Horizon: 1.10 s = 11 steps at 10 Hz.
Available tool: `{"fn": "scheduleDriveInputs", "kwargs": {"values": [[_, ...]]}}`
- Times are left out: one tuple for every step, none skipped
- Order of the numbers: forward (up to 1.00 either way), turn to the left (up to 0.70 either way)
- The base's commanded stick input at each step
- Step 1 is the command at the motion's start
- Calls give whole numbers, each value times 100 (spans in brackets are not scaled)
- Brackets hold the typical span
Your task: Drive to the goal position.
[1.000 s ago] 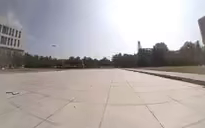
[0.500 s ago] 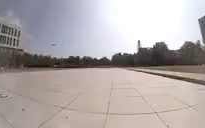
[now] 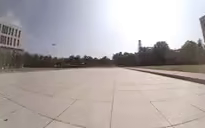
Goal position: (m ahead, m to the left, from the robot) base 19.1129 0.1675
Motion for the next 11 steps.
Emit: {"fn": "scheduleDriveInputs", "kwargs": {"values": [[70, 2], [70, 2], [70, 2], [70, 2], [70, 2], [70, 2], [70, 2], [70, 2], [70, 2], [70, 2], [70, 2]]}}
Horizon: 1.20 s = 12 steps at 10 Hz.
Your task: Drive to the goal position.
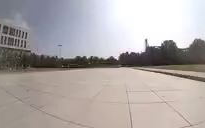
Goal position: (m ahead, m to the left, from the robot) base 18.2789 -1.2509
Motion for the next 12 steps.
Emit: {"fn": "scheduleDriveInputs", "kwargs": {"values": [[70, 2], [70, 2], [70, 2], [70, 2], [70, 2], [70, 2], [70, 2], [70, 2], [70, 2], [70, 2], [70, 2], [70, 2]]}}
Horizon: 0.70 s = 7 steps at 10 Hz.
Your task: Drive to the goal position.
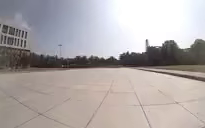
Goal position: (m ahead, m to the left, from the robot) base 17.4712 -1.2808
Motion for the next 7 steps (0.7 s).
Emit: {"fn": "scheduleDriveInputs", "kwargs": {"values": [[70, 2], [70, 2], [70, 2], [70, 2], [70, 2], [70, 2], [70, 2]]}}
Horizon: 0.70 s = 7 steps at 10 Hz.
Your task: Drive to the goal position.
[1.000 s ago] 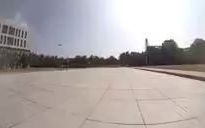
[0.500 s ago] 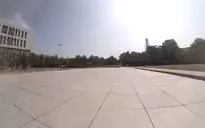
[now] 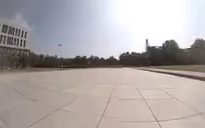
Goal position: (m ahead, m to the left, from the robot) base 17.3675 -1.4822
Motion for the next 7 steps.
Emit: {"fn": "scheduleDriveInputs", "kwargs": {"values": [[70, 2], [70, 2], [70, 2], [70, 2], [70, 2], [70, 2], [70, 2]]}}
